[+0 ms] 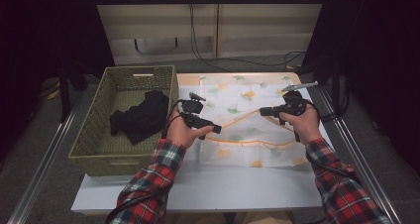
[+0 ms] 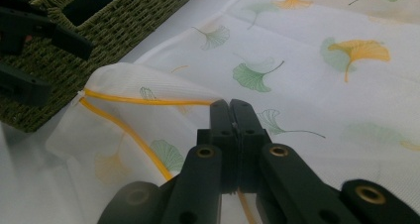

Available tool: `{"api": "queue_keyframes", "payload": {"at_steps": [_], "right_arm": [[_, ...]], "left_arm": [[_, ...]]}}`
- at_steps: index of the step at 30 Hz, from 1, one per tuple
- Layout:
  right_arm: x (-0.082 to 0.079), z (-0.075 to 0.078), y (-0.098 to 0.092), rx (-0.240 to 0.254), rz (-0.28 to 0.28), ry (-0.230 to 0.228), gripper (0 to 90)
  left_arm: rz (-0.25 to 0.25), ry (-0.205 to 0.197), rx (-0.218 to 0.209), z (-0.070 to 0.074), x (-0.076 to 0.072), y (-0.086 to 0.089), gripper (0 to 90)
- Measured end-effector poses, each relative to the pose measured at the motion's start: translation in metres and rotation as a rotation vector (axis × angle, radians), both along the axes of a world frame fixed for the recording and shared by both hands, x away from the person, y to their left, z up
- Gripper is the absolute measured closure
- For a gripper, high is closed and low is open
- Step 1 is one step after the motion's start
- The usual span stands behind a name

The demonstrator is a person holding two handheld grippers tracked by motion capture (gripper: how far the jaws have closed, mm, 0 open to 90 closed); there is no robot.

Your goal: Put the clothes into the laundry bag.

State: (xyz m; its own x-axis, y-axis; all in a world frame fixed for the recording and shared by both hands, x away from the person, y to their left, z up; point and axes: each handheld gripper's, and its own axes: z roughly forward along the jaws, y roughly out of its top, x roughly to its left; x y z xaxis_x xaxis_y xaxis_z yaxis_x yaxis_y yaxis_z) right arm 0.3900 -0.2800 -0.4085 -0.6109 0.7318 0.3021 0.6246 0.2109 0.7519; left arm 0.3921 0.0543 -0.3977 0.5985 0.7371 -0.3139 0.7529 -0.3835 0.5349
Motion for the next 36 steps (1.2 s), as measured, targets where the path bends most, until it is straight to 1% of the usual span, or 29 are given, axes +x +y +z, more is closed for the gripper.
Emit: {"api": "queue_keyframes", "payload": {"at_steps": [1, 2, 6, 8, 11, 13, 15, 16, 17, 18, 19, 20, 21, 23, 26, 30, 31, 32, 33, 34, 36], "right_arm": [[0.000, 0.000, 0.000, -0.002, -0.003, 0.006, 90.0], [0.000, -0.001, 0.001, -0.002, -0.004, 0.006, 90.0], [-0.001, -0.002, 0.001, -0.009, 0.002, 0.002, 90.0], [-0.001, -0.002, 0.001, -0.011, -0.001, 0.006, 90.0], [-0.001, -0.003, 0.000, -0.014, 0.001, 0.006, 90.0], [-0.002, -0.003, 0.000, -0.014, 0.002, 0.008, 90.0], [-0.002, -0.003, 0.000, -0.015, 0.001, 0.006, 90.0], [-0.002, -0.003, -0.001, -0.014, 0.001, 0.007, 90.0], [-0.002, -0.003, -0.001, -0.015, 0.001, 0.006, 90.0], [-0.002, -0.003, -0.001, -0.016, 0.001, 0.007, 90.0], [-0.002, -0.003, -0.001, -0.017, 0.001, 0.007, 90.0], [-0.002, -0.004, -0.001, -0.018, 0.001, 0.005, 90.0], [-0.001, -0.004, 0.000, -0.018, 0.004, 0.007, 90.0], [-0.002, -0.004, 0.000, -0.019, 0.000, 0.011, 90.0], [-0.002, -0.005, 0.000, -0.019, -0.001, 0.013, 90.0], [-0.002, -0.005, 0.000, -0.019, -0.001, 0.012, 90.0], [-0.002, -0.005, 0.000, -0.019, -0.001, 0.012, 90.0], [-0.001, -0.006, 0.000, -0.021, -0.001, 0.008, 90.0], [-0.001, -0.006, 0.000, -0.021, -0.001, 0.008, 90.0], [-0.001, -0.006, 0.000, -0.019, -0.003, 0.005, 90.0], [-0.001, -0.006, 0.000, -0.020, 0.000, 0.006, 90.0]], "left_arm": [[0.002, -0.009, 0.012, 0.003, 0.004, 0.000, 3.4], [0.005, -0.004, 0.014, 0.004, 0.006, -0.001, 3.6], [0.015, -0.013, 0.003, 0.011, 0.013, 0.001, 4.1], [0.018, -0.022, 0.011, 0.016, 0.016, 0.003, 4.4], [0.028, -0.030, 0.002, 0.025, 0.021, 0.008, 4.8], [0.035, -0.018, -0.003, 0.028, 0.025, 0.012, 4.9], [0.052, -0.025, -0.002, 0.032, 0.028, 0.017, 5.0], [0.048, -0.021, 0.001, 0.034, 0.030, 0.019, 5.1], [0.063, -0.018, -0.003, 0.035, 0.031, 0.021, 5.1], [0.062, -0.016, 0.005, 0.036, 0.033, 0.024, 5.1], [0.071, -0.020, 0.007, 0.036, 0.034, 0.026, 5.1], [0.069, -0.020, 0.018, 0.038, 0.035, 0.028, 5.0], [0.072, -0.020, 0.013, 0.039, 0.035, 0.029, 5.0], [0.078, -0.021, 0.020, 0.042, 0.037, 0.032, 5.0], [0.083, -0.010, 0.004, 0.048, 0.039, 0.038, 4.8], [0.096, -0.023, 0.006, 0.056, 0.041, 0.047, 4.8], [0.096, -0.023, 0.006, 0.056, 0.041, 0.047, 4.8], [0.101, -0.038, 0.027, 0.060, 0.042, 0.051, 4.7], [0.101, -0.038, 0.027, 0.060, 0.042, 0.051, 4.7], [0.107, -0.033, 0.025, 0.063, 0.042, 0.055, 4.7], [0.116, -0.039, 0.037, 0.065, 0.042, 0.059, 4.6]]}}
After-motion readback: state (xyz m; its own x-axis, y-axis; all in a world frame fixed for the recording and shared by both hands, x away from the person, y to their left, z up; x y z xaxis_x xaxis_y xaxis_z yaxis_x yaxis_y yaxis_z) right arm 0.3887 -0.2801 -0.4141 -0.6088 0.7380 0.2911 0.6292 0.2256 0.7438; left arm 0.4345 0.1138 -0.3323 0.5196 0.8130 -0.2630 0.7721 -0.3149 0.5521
